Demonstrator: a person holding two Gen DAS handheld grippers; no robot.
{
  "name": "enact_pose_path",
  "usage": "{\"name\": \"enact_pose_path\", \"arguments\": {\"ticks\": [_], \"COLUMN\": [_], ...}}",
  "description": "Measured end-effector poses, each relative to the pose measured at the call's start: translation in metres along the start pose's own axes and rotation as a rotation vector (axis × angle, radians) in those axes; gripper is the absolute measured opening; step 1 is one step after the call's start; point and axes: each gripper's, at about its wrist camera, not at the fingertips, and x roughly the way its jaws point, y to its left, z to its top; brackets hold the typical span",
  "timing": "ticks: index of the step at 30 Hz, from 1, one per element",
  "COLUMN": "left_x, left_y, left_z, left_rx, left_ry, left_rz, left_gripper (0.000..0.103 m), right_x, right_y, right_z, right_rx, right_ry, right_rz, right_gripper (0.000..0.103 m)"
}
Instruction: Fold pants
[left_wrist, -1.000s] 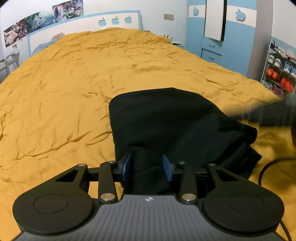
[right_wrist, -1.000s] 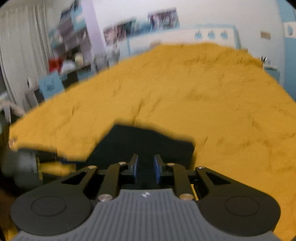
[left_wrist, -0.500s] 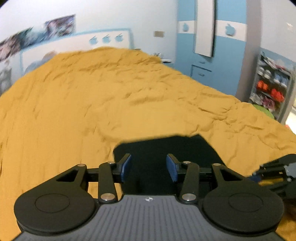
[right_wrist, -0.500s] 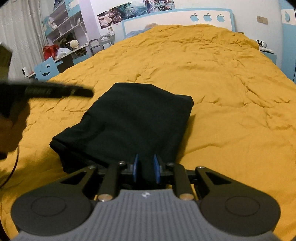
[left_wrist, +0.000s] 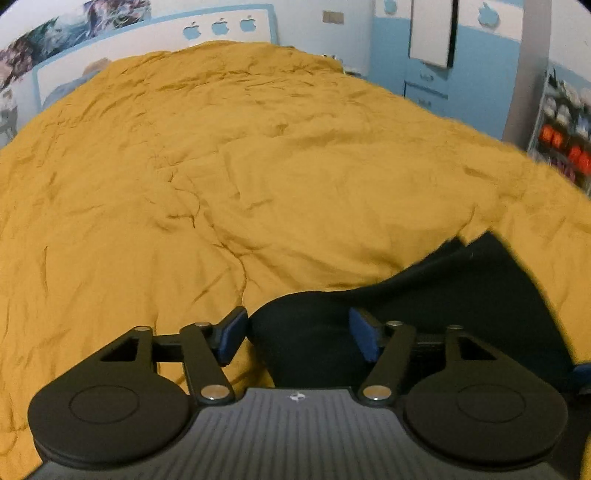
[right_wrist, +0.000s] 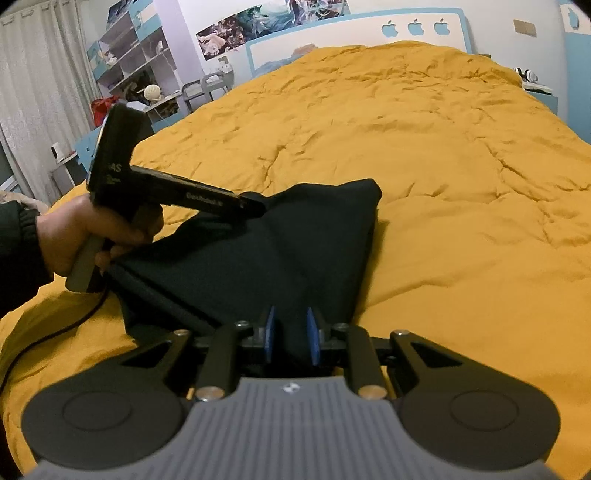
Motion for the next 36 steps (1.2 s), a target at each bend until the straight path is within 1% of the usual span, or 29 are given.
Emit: {"name": "enact_pose_path", "arguments": {"ticks": [2, 4, 5, 7, 10, 13, 15, 17, 20, 21, 23, 25, 26, 27, 28, 29, 31, 32, 34, 36], "left_x": [-0.023, -0.052, -0.066, -0.085, -0.098, -0.102, -0.106, -0.108, -0.106, -0.105, -0.102, -0.098, -0.097, -0.097, -0.097, -0.098, -0.099, -0.100, -0.101, -0.101], "left_y": [-0.001, -0.003, -0.004, -0.007, -0.012, -0.014, -0.013, -0.013, -0.012, -0.011, -0.011, -0.015, -0.017, -0.018, -0.019, -0.019, -0.017, -0.015, -0.012, -0.011], "left_z": [0.001, -0.010, -0.019, -0.040, -0.073, -0.092, -0.094, -0.089, -0.084, -0.084, -0.086, -0.090, -0.092, -0.094, -0.096, -0.097, -0.098, -0.098, -0.099, -0.098], "left_rx": [-0.024, -0.026, -0.022, -0.013, 0.003, -0.011, -0.035, -0.040, -0.044, -0.050, -0.064, -0.072, -0.071, -0.071, -0.072, -0.076, -0.093, -0.106, -0.126, -0.142], "left_ry": [-0.051, -0.134, -0.162, -0.182, -0.158, -0.143, -0.144, -0.142, -0.135, -0.130, -0.115, -0.094, -0.083, -0.077, -0.074, -0.071, -0.066, -0.067, -0.073, -0.077], "left_rz": [0.003, -0.033, -0.054, -0.077, -0.084, -0.086, -0.093, -0.093, -0.098, -0.100, -0.108, -0.108, -0.105, -0.103, -0.103, -0.101, -0.110, -0.119, -0.130, -0.136], "left_gripper": [0.055, 0.055, 0.055, 0.055, 0.055, 0.055, 0.055, 0.055, 0.055, 0.055, 0.055, 0.055, 0.055, 0.055, 0.055, 0.055, 0.055, 0.055, 0.055, 0.055], "right_x": [-0.002, -0.005, -0.006, -0.008, -0.012, -0.017, -0.016, -0.012, 0.006, 0.016, 0.041, 0.071, 0.084, 0.094, 0.101, 0.102, 0.095, 0.087, 0.067, 0.048], "right_y": [0.001, 0.000, -0.001, -0.002, -0.001, 0.001, 0.000, -0.003, -0.010, -0.011, -0.012, -0.013, -0.016, -0.022, -0.033, -0.045, -0.066, -0.071, -0.070, -0.051], "right_z": [0.000, 0.000, -0.001, 0.000, 0.005, 0.020, 0.034, 0.051, 0.077, 0.083, 0.093, 0.096, 0.097, 0.099, 0.100, 0.102, 0.105, 0.106, 0.106, 0.101], "right_rx": [0.002, 0.005, 0.010, 0.024, 0.027, -0.017, -0.033, -0.053, -0.076, -0.092, -0.149, -0.212, -0.229, -0.226, -0.196, -0.148, -0.061, -0.033, 0.006, -0.017], "right_ry": [-0.012, -0.026, -0.031, -0.041, -0.061, -0.099, -0.119, -0.148, -0.171, -0.163, -0.113, -0.016, 0.014, 0.027, 0.035, 0.027, 0.004, -0.015, -0.068, -0.112], "right_rz": [0.002, 0.006, 0.009, 0.014, 0.015, 0.005, 0.004, 0.001, 0.011, 0.020, 0.048, 0.068, 0.025, -0.047, -0.102, -0.125, -0.209, -0.205, -0.139, -0.069], "right_gripper": [0.014, 0.014, 0.014, 0.014, 0.016, 0.023, 0.026, 0.027, 0.027, 0.027, 0.026, 0.021, 0.011, 0.013, 0.015, 0.016, 0.015, 0.015, 0.016, 0.016]}}
